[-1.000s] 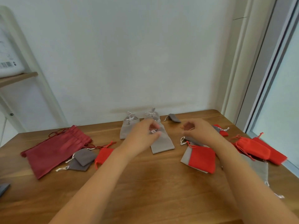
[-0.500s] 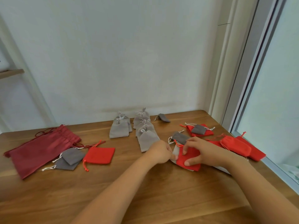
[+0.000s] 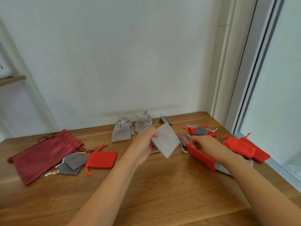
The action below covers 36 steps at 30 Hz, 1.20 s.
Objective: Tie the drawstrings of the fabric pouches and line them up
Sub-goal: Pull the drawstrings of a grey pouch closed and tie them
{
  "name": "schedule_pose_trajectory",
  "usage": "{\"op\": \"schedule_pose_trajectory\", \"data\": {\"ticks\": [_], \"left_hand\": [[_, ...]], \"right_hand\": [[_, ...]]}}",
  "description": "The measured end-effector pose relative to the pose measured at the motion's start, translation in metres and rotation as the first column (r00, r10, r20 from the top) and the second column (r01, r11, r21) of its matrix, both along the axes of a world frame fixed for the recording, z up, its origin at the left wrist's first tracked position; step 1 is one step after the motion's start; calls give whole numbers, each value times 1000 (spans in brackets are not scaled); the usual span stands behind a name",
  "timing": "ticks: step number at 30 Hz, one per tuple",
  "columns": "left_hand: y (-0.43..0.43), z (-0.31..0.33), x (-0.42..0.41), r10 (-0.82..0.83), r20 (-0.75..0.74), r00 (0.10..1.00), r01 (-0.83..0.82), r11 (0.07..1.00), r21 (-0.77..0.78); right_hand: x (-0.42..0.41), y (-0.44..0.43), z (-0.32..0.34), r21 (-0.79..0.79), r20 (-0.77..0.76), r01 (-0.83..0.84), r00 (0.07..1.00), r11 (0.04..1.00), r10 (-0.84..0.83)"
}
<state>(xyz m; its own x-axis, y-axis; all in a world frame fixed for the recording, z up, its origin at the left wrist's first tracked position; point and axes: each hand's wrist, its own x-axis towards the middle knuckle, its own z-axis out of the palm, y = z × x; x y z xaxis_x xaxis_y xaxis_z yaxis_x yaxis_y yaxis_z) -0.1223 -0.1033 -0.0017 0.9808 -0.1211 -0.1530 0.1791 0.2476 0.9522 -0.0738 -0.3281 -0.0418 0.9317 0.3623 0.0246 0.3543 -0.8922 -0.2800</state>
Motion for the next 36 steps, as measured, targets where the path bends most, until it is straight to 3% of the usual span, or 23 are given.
{"op": "schedule_pose_trajectory", "data": {"ticks": [5,7,9,11,13,15,18,20,22,26,30,32,36], "left_hand": [[18,11,-1,188,-4,982,-180,929,-323],[21,9,-6,208,-5,978,-191,891,-411],[24,1,-9,243,-3,970,-219,869,-444],[26,-7,-12,270,-7,963,-244,860,-449],[27,-14,-14,277,-17,961,-252,846,-470],[28,-20,-15,275,-26,961,-253,838,-483],[30,-30,-15,254,-14,967,-235,872,-429],[29,-39,-14,235,-22,972,-224,887,-404],[27,-43,-12,212,-1,977,-197,905,-377],[23,-46,-13,158,80,984,-129,949,-286],[26,-50,-14,121,112,986,-102,981,-164],[29,-49,-13,123,91,988,-106,980,-168],[31,-50,-11,210,114,971,-192,969,-153]], "right_hand": [[4,7,3,69,-27,54,998,996,-52],[3,14,8,177,61,135,987,975,-148],[0,25,13,388,145,173,959,905,-245],[-6,39,15,537,182,95,957,838,-225],[-7,56,10,493,233,9,962,870,-142],[-5,78,-2,519,138,-17,988,855,-64],[-2,97,-13,750,-304,214,952,626,40],[-2,100,-13,818,-455,351,879,455,140],[-2,97,-11,859,-488,420,844,292,223],[-1,91,-18,902,-431,392,818,179,381],[1,92,-18,881,-407,472,796,-39,447],[0,91,-17,897,-377,440,817,-49,436],[-3,92,-19,909,-389,415,831,22,398]]}}
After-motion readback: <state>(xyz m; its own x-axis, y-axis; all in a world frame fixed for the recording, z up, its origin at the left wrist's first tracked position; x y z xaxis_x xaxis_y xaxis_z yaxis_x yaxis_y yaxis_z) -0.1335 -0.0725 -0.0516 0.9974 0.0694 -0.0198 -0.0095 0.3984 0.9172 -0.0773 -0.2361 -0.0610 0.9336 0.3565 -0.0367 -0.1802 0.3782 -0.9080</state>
